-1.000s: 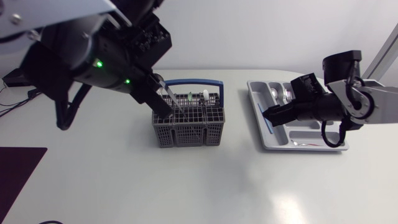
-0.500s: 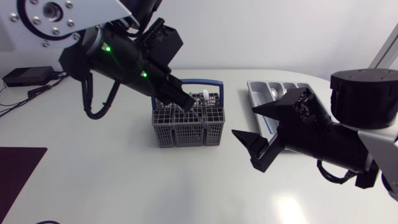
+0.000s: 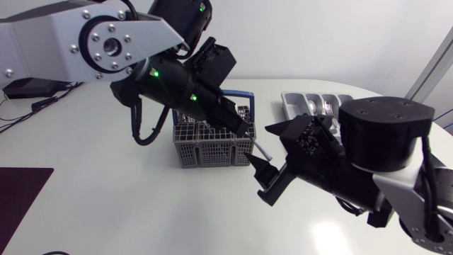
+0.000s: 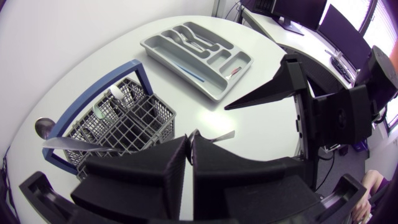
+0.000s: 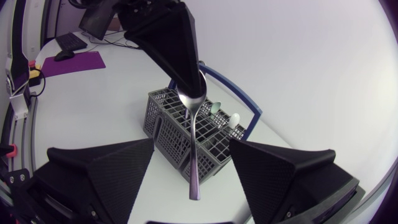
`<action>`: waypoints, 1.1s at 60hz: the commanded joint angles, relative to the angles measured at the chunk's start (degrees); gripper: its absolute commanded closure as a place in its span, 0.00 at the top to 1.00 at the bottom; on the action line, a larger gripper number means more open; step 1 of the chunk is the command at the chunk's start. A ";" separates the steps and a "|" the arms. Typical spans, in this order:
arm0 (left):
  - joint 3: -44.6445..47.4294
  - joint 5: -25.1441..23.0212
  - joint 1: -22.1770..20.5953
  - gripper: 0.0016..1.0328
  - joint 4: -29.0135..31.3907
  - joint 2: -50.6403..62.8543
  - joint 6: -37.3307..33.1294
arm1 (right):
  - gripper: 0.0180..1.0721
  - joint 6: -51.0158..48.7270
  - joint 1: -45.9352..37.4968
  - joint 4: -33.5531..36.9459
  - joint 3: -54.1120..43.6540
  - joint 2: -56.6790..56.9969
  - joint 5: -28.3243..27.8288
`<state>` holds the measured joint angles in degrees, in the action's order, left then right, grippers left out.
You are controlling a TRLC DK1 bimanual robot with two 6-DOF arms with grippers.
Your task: Unload the cutlery basket into the drawer organizer.
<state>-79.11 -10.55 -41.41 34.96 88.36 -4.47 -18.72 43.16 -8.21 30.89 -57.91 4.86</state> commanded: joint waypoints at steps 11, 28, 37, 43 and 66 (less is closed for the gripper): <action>2.29 -1.23 -1.39 0.05 -0.24 1.03 0.95 | 0.56 -2.20 1.58 -2.95 2.59 -4.49 2.26; 3.17 -1.23 -1.48 0.05 -0.24 0.41 0.60 | 0.34 -2.55 2.02 -3.13 3.73 -6.69 3.31; 3.26 -1.23 -1.48 0.05 -0.24 0.24 0.60 | 0.32 -2.46 2.02 -2.87 3.56 -6.87 3.31; 3.35 -1.23 -1.39 0.05 -0.24 0.06 0.60 | 0.26 -2.46 1.93 -2.78 3.21 -7.22 3.31; 3.17 -1.23 -2.10 0.05 -0.24 -0.20 0.69 | 0.07 -2.72 2.02 -2.60 2.59 -7.74 2.78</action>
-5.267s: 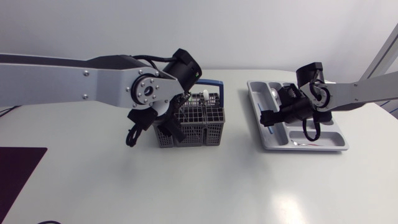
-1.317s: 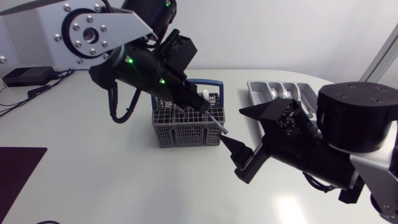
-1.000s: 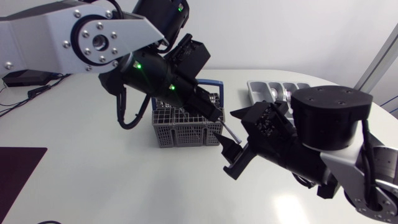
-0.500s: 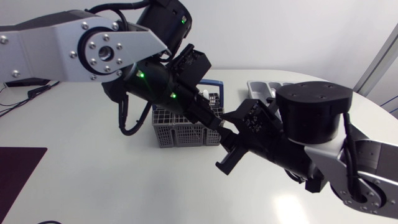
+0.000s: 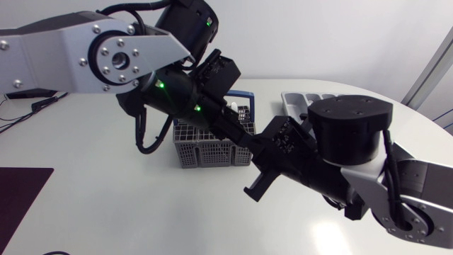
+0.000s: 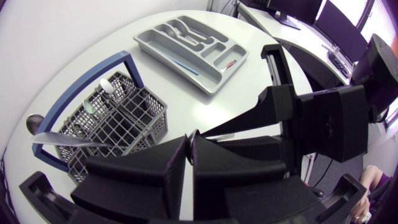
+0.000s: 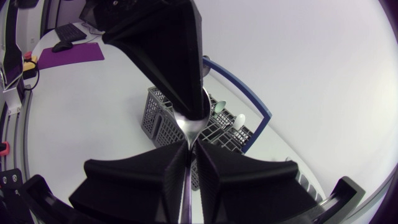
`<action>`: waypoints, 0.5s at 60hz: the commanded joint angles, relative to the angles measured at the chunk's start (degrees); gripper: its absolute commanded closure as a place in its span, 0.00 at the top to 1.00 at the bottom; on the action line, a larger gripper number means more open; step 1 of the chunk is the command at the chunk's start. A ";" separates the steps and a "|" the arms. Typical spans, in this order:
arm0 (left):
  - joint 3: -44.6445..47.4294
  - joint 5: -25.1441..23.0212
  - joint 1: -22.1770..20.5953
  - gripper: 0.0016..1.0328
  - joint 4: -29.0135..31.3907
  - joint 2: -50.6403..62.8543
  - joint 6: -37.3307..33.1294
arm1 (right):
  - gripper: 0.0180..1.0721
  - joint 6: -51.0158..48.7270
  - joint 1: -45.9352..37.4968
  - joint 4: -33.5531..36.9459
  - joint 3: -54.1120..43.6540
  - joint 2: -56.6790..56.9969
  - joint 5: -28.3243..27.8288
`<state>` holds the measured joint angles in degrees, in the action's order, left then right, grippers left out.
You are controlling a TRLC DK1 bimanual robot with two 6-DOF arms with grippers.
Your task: Unload the cutlery basket into the drawer organizer.
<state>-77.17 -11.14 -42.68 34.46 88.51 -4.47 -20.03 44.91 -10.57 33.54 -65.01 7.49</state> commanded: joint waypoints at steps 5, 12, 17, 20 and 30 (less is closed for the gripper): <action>1.14 -0.64 -0.92 0.05 0.17 -0.53 0.60 | 0.06 -1.76 0.53 0.20 -0.23 -0.47 -0.02; 0.88 -0.55 -0.83 0.07 0.17 -0.71 0.60 | 0.06 -1.85 0.89 1.08 -0.49 0.33 -0.10; 0.17 -0.55 -0.30 0.25 0.17 -1.06 1.22 | 0.06 -2.12 0.89 2.13 -0.58 1.29 -0.28; -0.09 -0.47 -0.21 0.34 0.17 -1.06 1.57 | 0.06 -2.20 0.97 3.19 -0.49 1.91 -0.63; -1.23 -0.47 0.49 0.81 0.17 -1.76 2.54 | 0.06 -2.20 1.59 6.09 -0.93 4.02 -1.07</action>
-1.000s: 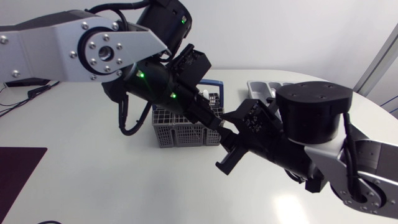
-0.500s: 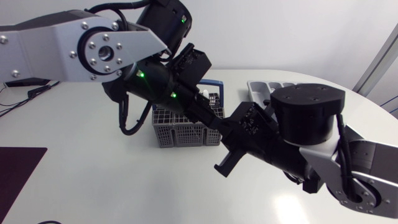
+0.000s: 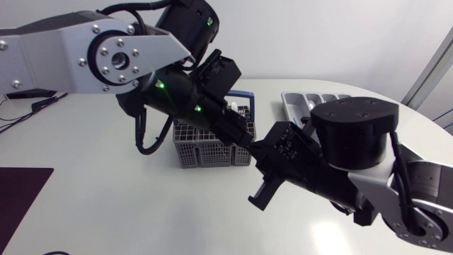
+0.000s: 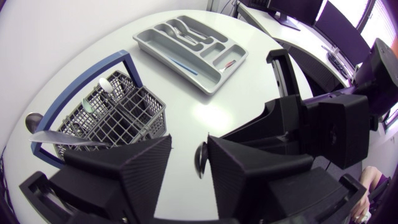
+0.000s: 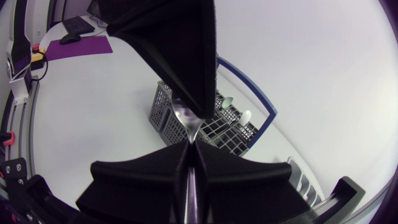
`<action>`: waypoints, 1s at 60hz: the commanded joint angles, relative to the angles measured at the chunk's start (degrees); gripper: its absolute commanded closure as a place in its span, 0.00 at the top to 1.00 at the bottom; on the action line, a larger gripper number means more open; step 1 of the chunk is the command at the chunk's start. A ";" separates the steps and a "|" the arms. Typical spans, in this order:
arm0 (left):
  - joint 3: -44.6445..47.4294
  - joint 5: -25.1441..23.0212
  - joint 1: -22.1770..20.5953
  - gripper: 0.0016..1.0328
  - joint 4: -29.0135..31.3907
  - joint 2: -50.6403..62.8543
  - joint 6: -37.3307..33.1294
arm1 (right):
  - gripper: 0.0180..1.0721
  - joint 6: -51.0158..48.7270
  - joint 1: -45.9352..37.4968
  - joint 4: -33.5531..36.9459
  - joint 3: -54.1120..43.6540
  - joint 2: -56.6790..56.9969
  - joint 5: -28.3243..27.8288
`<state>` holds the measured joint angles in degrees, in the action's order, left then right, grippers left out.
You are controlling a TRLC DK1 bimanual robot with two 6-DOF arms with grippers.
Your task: Unload the cutlery basket into the drawer organizer.
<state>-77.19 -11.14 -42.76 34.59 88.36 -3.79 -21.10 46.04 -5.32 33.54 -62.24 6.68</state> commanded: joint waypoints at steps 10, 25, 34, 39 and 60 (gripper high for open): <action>-2.18 -0.11 4.53 0.90 -1.54 -5.04 3.09 | 0.06 -2.54 -1.04 4.09 -2.34 5.02 -3.07; -3.94 0.50 12.09 0.89 -2.68 -8.99 3.70 | 0.06 -9.66 -15.28 9.45 -5.59 11.52 -17.22; -2.18 1.64 14.55 0.89 -3.04 -9.26 3.44 | 0.06 -19.85 -27.67 12.09 -6.56 11.44 -27.42; -0.68 1.82 15.43 0.89 -3.48 -9.17 3.18 | 0.06 -26.62 -34.62 14.02 -6.29 9.24 -32.69; 1.25 3.31 15.60 0.89 -4.18 -7.32 2.91 | 0.06 -55.19 -56.68 17.80 0.30 -7.55 -43.33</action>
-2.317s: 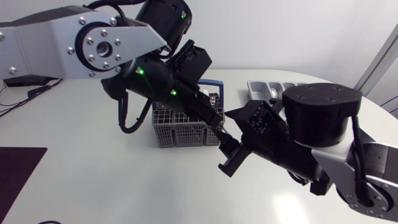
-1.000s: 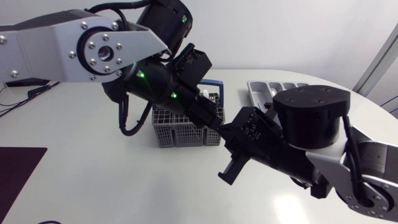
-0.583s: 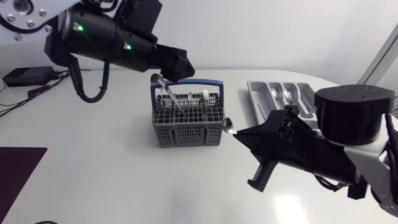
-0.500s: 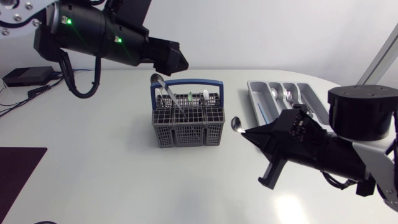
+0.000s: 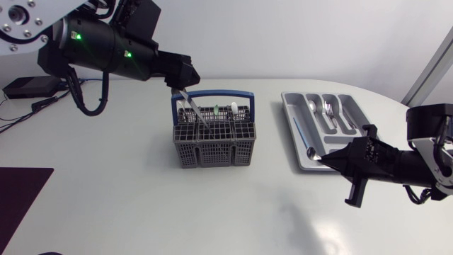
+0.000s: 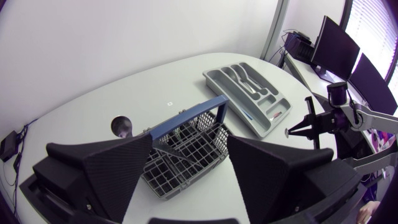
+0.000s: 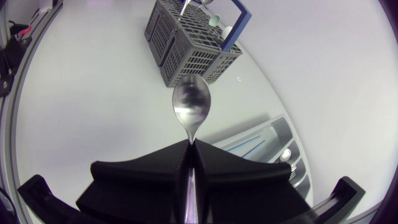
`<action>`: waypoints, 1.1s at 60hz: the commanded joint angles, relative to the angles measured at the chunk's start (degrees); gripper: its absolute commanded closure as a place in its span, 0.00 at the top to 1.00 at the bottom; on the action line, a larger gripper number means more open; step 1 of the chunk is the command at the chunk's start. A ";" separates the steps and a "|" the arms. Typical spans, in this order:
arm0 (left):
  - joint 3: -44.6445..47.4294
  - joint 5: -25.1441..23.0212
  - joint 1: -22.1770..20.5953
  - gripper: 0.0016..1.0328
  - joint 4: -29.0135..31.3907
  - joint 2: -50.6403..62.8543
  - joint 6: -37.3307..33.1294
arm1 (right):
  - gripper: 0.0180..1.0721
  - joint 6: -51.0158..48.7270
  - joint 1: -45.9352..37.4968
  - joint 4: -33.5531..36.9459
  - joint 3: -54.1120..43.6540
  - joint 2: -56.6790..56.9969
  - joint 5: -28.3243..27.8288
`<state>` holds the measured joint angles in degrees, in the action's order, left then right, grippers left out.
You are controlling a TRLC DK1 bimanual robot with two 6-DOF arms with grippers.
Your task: Unload the cutlery basket into the drawer organizer.
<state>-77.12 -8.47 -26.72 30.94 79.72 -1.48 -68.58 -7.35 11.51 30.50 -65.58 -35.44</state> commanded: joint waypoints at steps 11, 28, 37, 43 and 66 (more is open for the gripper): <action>2.06 1.53 -1.58 0.89 -0.26 2.89 0.60 | 0.06 -18.44 -11.72 1.94 9.93 -15.98 -2.44; 3.29 1.70 -1.93 0.89 0.88 3.60 0.60 | 0.06 -31.44 -20.24 4.93 21.53 -31.63 -1.30; 4.00 1.70 -2.28 0.89 1.32 3.86 0.51 | 0.06 -38.30 -21.03 4.66 22.15 -35.76 1.78; 4.00 1.70 -2.55 0.89 1.41 4.12 0.51 | 0.06 -38.83 -20.86 3.87 22.06 -36.72 3.10; 3.03 1.70 -3.07 0.89 2.20 5.09 0.42 | 0.17 -38.83 -18.48 -6.85 17.31 -38.39 7.58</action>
<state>-74.63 -7.01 -29.45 32.69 84.07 -1.48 -105.51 -26.28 6.22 50.33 -102.52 -28.23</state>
